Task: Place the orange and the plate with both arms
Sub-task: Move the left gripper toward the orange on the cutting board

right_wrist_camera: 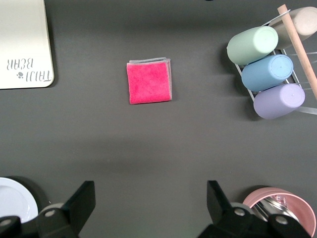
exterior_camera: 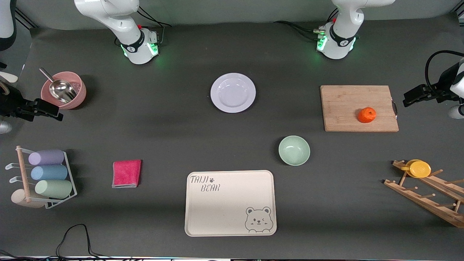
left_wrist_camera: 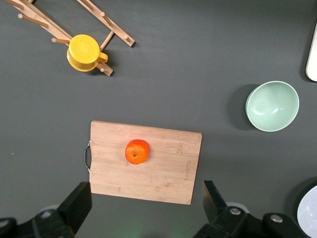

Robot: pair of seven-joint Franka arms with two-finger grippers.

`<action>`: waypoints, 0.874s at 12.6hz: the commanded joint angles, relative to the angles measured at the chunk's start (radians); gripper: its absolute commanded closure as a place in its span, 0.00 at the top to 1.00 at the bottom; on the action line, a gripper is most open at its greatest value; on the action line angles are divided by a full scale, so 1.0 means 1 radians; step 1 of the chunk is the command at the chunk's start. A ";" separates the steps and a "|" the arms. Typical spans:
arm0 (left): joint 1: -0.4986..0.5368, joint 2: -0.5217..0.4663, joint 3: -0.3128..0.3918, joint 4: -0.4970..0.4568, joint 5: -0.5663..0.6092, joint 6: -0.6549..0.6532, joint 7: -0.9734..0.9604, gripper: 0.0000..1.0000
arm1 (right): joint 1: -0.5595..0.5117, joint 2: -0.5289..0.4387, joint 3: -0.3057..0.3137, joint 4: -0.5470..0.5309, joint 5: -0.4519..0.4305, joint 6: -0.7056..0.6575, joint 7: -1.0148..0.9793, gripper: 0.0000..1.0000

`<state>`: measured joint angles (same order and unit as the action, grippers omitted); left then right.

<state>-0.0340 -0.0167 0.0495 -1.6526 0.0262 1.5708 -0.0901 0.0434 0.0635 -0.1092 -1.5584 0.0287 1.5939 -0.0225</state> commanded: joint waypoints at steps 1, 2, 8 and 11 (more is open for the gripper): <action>-0.023 0.020 0.016 0.039 0.001 -0.034 0.029 1.00 | -0.002 -0.025 0.005 -0.026 -0.021 0.012 0.024 1.00; -0.020 0.023 0.015 0.051 -0.002 -0.035 0.015 1.00 | -0.002 -0.028 0.003 -0.028 -0.021 0.014 0.026 1.00; -0.004 0.041 0.019 0.091 0.000 -0.093 0.030 1.00 | -0.002 -0.053 -0.018 -0.043 -0.021 0.028 0.030 1.00; -0.004 0.043 0.055 0.115 0.011 -0.124 0.052 1.00 | 0.000 -0.060 -0.017 -0.045 -0.021 0.012 0.033 1.00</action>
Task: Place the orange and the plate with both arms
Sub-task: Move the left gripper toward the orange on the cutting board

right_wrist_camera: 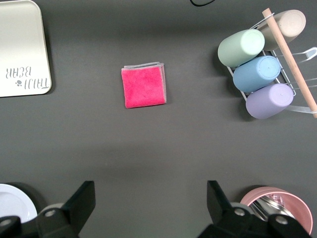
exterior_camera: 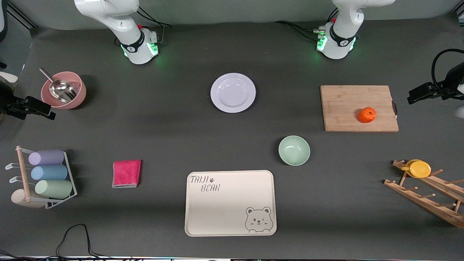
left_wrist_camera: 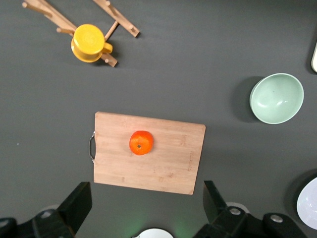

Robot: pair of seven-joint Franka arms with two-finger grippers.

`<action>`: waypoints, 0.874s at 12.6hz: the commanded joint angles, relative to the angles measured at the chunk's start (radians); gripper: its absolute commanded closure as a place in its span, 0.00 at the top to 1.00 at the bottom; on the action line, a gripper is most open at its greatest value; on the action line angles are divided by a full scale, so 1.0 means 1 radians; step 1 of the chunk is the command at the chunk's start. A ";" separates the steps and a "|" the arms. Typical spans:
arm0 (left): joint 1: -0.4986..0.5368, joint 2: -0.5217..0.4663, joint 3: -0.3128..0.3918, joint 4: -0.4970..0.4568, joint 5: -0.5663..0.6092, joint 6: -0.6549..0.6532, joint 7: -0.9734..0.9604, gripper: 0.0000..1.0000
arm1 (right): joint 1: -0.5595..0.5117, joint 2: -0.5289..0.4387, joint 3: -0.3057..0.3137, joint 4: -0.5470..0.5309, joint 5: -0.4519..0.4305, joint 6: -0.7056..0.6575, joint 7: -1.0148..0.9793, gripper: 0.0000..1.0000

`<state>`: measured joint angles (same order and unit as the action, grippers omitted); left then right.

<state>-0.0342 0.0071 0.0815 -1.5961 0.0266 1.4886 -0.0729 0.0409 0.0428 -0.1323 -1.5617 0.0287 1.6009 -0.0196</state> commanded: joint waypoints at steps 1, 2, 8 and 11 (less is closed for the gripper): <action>-0.003 0.030 0.026 0.080 0.012 -0.075 0.056 1.00 | 0.004 -0.040 0.006 -0.040 -0.021 0.001 0.030 1.00; 0.005 0.030 0.043 0.084 0.013 -0.109 0.065 1.00 | 0.001 -0.040 0.006 -0.035 -0.021 -0.010 0.030 1.00; 0.020 -0.266 0.060 -0.252 0.016 -0.134 0.067 1.00 | 0.010 -0.049 0.008 -0.043 -0.021 -0.033 0.030 1.00; 0.019 -0.345 0.057 -0.395 0.018 -0.067 0.054 1.00 | 0.010 -0.064 0.006 -0.064 -0.020 -0.035 0.032 1.00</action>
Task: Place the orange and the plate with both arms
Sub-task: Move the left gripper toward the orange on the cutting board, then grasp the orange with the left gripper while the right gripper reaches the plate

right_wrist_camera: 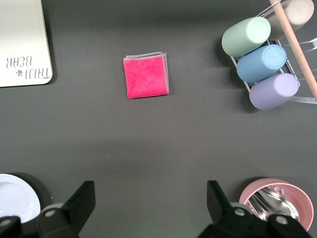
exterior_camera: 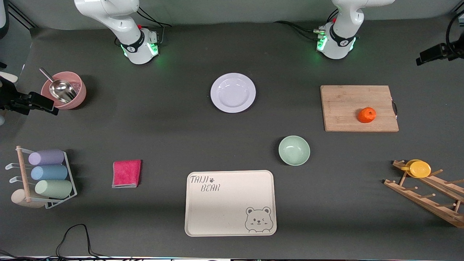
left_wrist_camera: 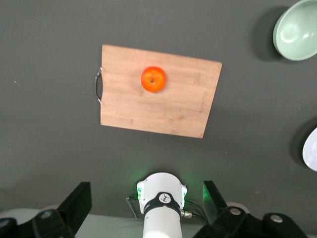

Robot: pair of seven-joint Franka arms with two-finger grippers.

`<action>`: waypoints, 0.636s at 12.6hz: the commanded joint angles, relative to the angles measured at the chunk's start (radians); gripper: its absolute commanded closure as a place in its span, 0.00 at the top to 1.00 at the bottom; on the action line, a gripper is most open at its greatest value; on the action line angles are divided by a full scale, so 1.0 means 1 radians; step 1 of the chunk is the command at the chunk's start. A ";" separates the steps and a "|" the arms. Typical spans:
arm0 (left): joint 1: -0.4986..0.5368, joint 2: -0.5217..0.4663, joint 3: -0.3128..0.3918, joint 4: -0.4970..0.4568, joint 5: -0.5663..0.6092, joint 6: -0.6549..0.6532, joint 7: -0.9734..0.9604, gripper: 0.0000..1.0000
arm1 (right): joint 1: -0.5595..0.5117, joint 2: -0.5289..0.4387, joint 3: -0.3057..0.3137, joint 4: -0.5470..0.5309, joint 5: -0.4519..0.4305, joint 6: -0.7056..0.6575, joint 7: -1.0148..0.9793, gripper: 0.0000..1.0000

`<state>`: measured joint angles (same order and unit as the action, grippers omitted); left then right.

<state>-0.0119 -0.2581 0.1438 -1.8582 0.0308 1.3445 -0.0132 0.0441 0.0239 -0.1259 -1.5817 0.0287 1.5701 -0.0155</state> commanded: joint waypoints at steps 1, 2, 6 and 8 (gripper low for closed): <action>-0.003 -0.072 -0.006 -0.154 0.014 0.100 -0.005 1.00 | 0.007 -0.088 0.000 -0.093 -0.016 0.010 0.028 1.00; -0.005 -0.056 -0.006 -0.186 0.014 0.142 -0.005 1.00 | 0.008 -0.129 0.000 -0.147 -0.010 0.027 0.029 1.00; -0.005 -0.009 -0.007 -0.424 0.014 0.448 -0.005 1.00 | 0.031 -0.254 0.006 -0.280 -0.004 0.056 0.076 1.00; -0.005 0.046 -0.007 -0.522 0.015 0.614 -0.002 1.00 | 0.089 -0.346 0.005 -0.391 -0.004 0.093 0.129 1.00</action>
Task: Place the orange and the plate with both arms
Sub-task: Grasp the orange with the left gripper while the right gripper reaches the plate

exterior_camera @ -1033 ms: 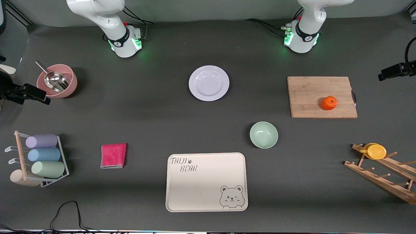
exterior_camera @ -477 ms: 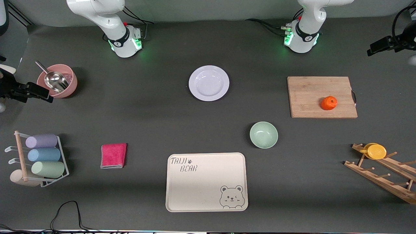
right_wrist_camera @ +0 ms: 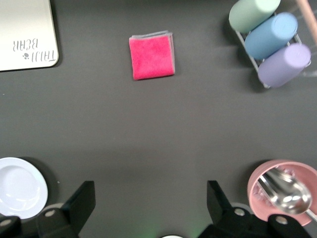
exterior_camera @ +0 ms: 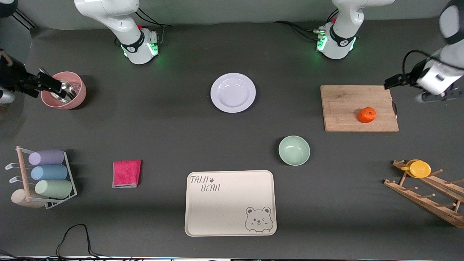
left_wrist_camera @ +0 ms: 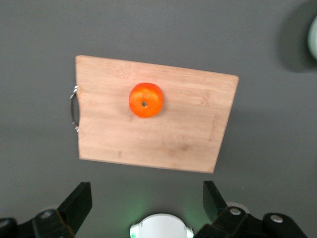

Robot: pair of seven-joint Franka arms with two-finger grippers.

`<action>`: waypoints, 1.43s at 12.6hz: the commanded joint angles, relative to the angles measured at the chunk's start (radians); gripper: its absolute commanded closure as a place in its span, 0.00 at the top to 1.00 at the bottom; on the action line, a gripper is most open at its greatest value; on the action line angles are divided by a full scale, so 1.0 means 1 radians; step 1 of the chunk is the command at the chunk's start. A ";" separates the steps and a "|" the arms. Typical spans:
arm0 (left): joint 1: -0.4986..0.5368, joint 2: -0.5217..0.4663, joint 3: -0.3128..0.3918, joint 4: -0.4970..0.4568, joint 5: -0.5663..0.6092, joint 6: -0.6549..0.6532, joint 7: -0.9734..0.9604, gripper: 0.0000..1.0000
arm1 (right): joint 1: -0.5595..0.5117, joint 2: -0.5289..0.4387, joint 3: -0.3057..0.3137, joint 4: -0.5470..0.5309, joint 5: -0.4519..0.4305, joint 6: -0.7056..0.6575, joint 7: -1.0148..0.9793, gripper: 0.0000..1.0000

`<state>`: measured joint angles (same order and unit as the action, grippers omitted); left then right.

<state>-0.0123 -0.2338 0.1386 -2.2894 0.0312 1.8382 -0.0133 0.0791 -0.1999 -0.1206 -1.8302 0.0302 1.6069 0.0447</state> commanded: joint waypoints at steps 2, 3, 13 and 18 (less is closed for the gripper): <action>-0.003 0.105 -0.001 -0.113 0.053 0.240 -0.002 1.00 | 0.068 -0.168 0.004 -0.200 -0.007 0.064 0.122 1.00; -0.003 0.141 -0.002 -0.117 0.053 0.274 -0.002 1.00 | 0.105 -0.180 0.004 -0.217 -0.007 0.064 0.141 1.00; -0.003 0.316 0.001 -0.243 0.053 0.646 0.001 1.00 | 0.234 -0.190 0.013 -0.297 0.126 0.065 0.146 1.00; -0.002 0.360 0.003 -0.271 0.055 0.734 0.016 1.00 | 0.214 -0.211 -0.034 -0.509 0.405 0.215 -0.047 1.00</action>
<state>-0.0124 0.1377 0.1377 -2.5484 0.0708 2.5596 -0.0100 0.3100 -0.3694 -0.1407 -2.2324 0.3335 1.7591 0.0890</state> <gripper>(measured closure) 0.000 0.000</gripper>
